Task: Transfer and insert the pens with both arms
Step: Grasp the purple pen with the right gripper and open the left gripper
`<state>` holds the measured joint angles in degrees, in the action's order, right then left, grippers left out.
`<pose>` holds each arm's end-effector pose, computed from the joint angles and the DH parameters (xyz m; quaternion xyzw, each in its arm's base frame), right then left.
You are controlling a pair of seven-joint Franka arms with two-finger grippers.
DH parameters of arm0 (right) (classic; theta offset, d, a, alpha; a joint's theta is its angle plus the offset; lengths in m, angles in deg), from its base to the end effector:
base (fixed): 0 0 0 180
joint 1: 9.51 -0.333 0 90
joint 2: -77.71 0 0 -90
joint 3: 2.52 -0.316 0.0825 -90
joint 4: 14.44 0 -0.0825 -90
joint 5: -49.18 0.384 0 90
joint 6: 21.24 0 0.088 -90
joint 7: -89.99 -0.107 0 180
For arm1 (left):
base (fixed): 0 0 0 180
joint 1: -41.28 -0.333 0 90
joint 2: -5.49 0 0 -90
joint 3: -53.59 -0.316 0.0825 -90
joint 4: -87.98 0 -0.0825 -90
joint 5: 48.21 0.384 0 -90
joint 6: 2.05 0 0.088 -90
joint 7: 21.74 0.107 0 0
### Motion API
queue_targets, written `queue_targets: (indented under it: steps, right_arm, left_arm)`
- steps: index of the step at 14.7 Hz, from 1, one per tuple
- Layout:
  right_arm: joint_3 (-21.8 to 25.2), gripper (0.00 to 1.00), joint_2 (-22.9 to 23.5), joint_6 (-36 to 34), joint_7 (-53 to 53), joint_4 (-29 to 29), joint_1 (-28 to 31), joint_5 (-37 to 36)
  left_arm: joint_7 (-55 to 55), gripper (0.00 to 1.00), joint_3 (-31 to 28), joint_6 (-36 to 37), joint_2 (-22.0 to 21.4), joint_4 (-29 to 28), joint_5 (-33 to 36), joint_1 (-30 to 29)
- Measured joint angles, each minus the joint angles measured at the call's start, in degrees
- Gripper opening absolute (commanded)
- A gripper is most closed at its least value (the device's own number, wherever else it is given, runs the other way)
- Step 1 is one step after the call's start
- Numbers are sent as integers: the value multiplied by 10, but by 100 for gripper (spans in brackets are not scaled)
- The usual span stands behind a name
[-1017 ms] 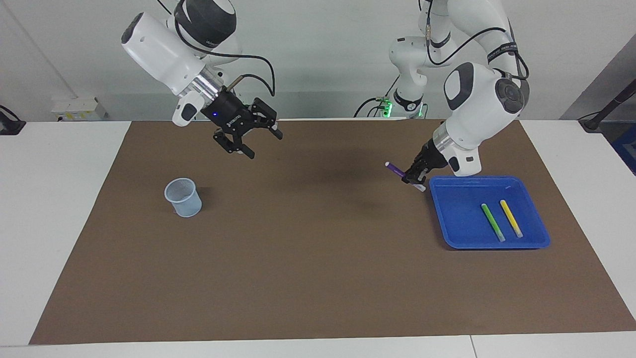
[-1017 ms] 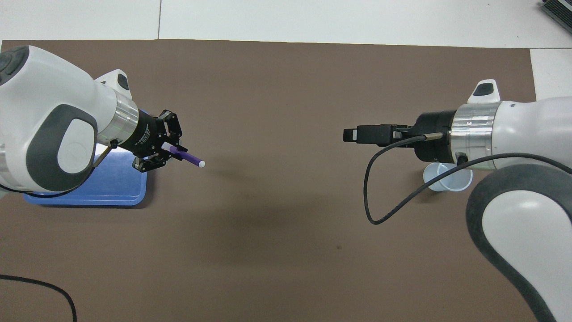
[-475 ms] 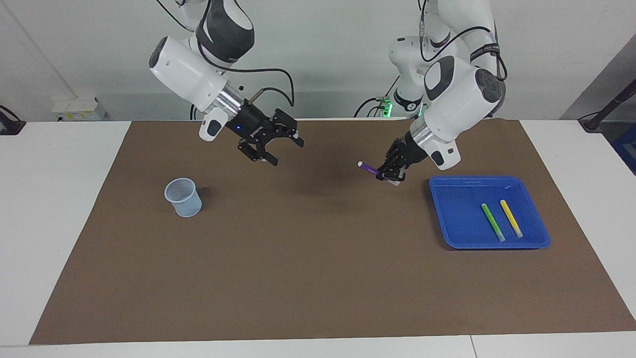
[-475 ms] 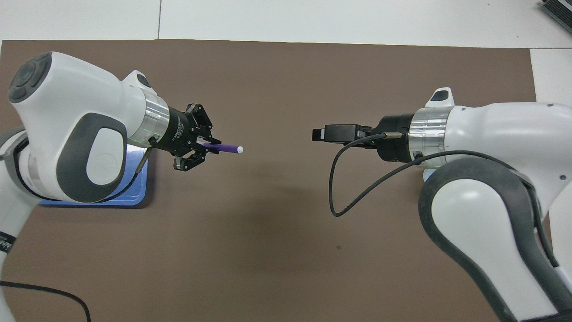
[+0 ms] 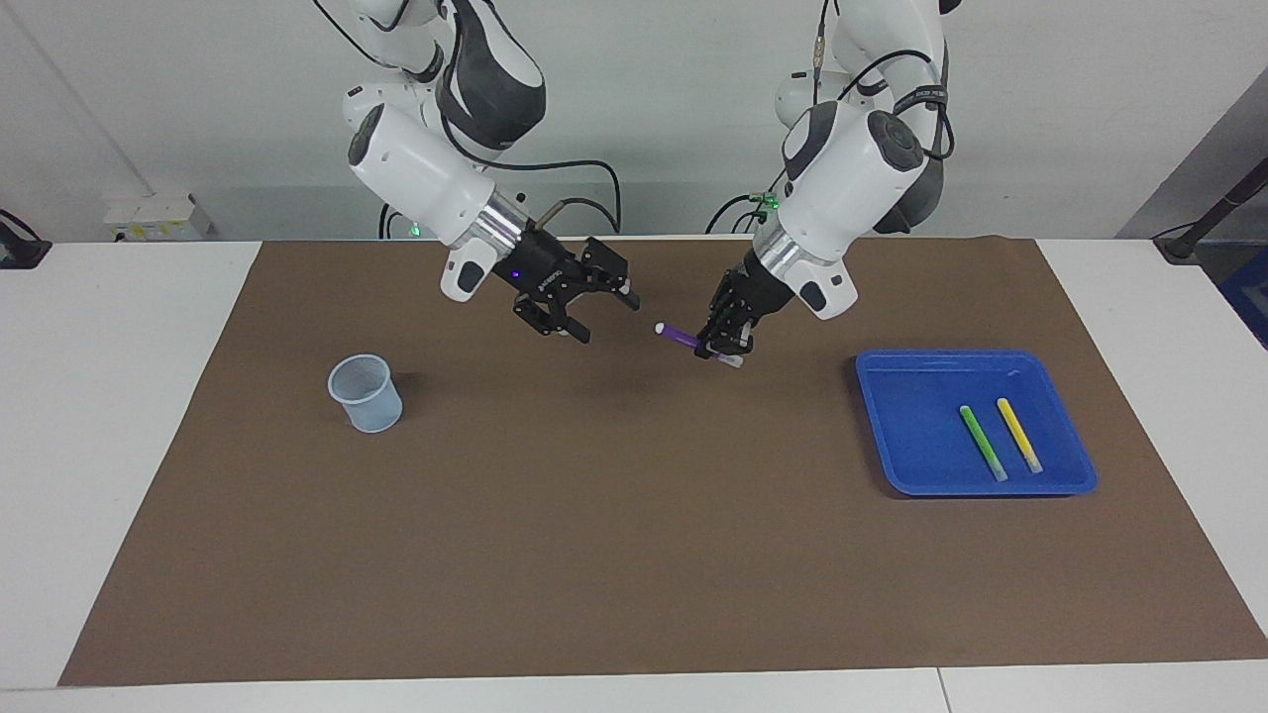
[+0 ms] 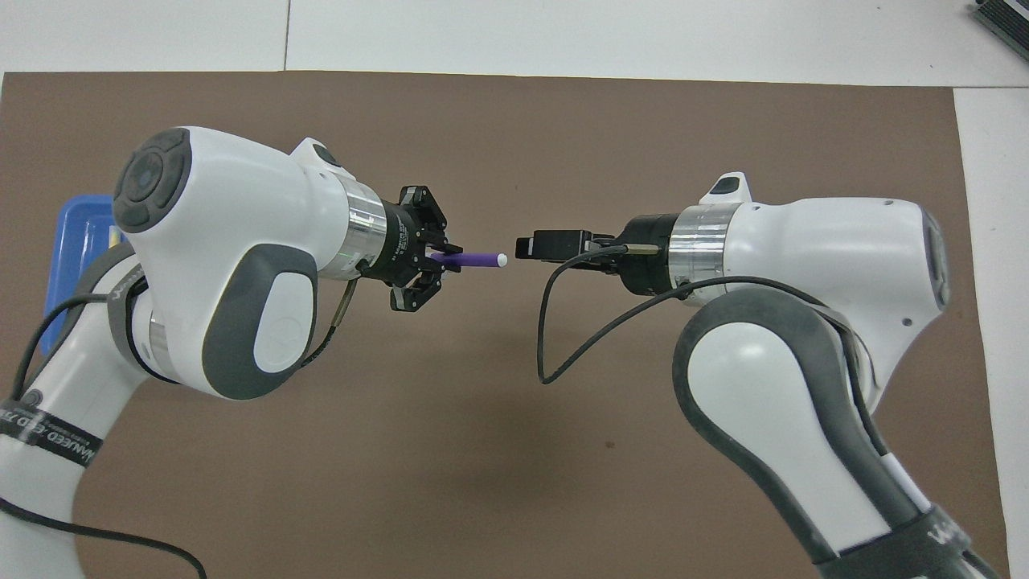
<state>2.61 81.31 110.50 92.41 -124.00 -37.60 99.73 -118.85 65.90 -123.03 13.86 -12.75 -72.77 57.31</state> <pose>0.5532 0.2533 0.5018 -0.9218 0.0267 -0.0806 0.3783 0.5454 -0.3084 0.5059 0.7471 0.6232 -0.1382 0.1855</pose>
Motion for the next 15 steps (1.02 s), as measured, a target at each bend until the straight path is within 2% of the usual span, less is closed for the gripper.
queue_targets:
  steps: [6,10,11,15]
  right_arm:
    - [1,87,6,2,-4,1,-9,0]
    - [0,73,6,2,-4,1,-21,0]
    - [0,66,6,3,-4,1,-23,0]
    - [1,67,6,3,-3,2,-24,0]
  left_arm:
    - [-20,0,0,-30,1,-1,-1,23]
    - [-25,0,0,-43,2,-1,-2,35]
    - [-30,0,0,-49,2,-1,-2,40]
    - [-42,0,0,-67,5,-1,-2,48]
